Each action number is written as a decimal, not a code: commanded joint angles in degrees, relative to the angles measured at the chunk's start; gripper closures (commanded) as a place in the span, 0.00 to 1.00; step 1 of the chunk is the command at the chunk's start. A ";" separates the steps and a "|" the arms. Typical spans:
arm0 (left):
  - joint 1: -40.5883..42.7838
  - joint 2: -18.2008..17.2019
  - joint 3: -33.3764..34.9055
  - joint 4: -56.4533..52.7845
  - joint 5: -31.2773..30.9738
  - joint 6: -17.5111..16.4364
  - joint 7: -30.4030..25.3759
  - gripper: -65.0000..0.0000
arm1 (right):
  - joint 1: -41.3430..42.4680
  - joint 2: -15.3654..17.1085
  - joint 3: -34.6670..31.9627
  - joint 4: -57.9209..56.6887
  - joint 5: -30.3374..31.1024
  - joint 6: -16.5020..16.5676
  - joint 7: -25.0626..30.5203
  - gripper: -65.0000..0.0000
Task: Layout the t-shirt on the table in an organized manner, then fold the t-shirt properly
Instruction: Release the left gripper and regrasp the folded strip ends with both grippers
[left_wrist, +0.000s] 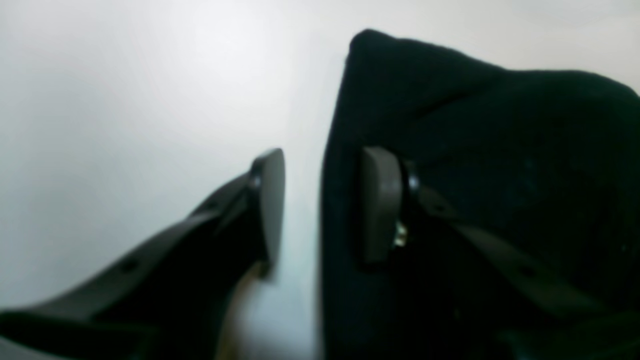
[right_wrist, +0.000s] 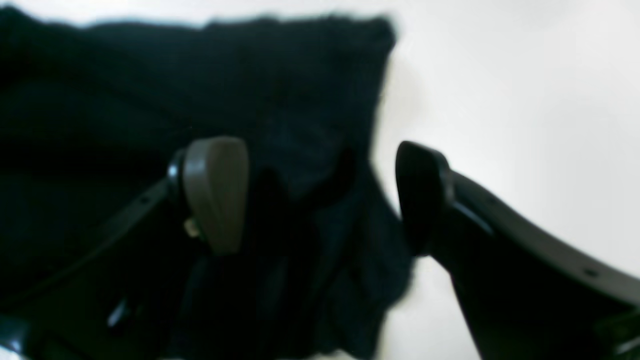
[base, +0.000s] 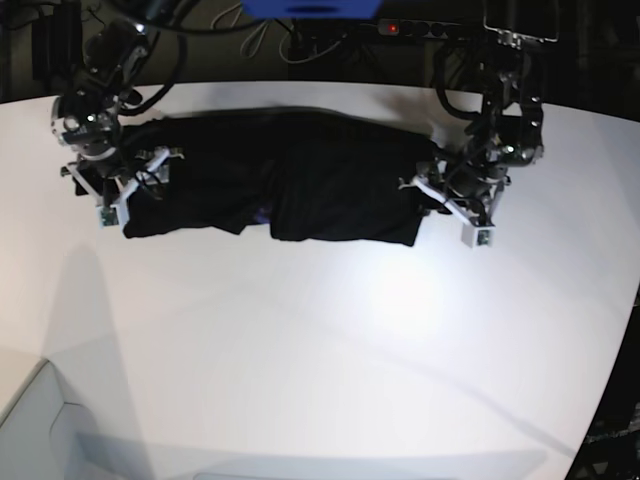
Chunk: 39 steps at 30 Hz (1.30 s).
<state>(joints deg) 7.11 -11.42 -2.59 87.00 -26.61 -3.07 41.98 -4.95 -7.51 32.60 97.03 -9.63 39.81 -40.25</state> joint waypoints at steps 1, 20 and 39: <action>0.31 -0.32 -0.18 0.08 0.90 0.65 2.11 0.62 | 0.60 0.26 0.06 -0.02 0.79 0.19 1.96 0.28; 3.13 0.12 -5.37 1.57 0.81 0.65 2.11 0.62 | 0.16 1.31 2.35 -6.97 0.79 0.19 2.58 0.48; 4.27 0.30 -5.45 12.30 0.54 0.74 2.81 0.62 | -4.68 -1.42 -4.95 11.41 0.88 0.19 2.58 1.00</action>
<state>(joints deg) 11.55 -10.72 -7.84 98.39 -26.00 -2.31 44.99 -9.76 -8.82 27.73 107.70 -9.89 39.57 -38.74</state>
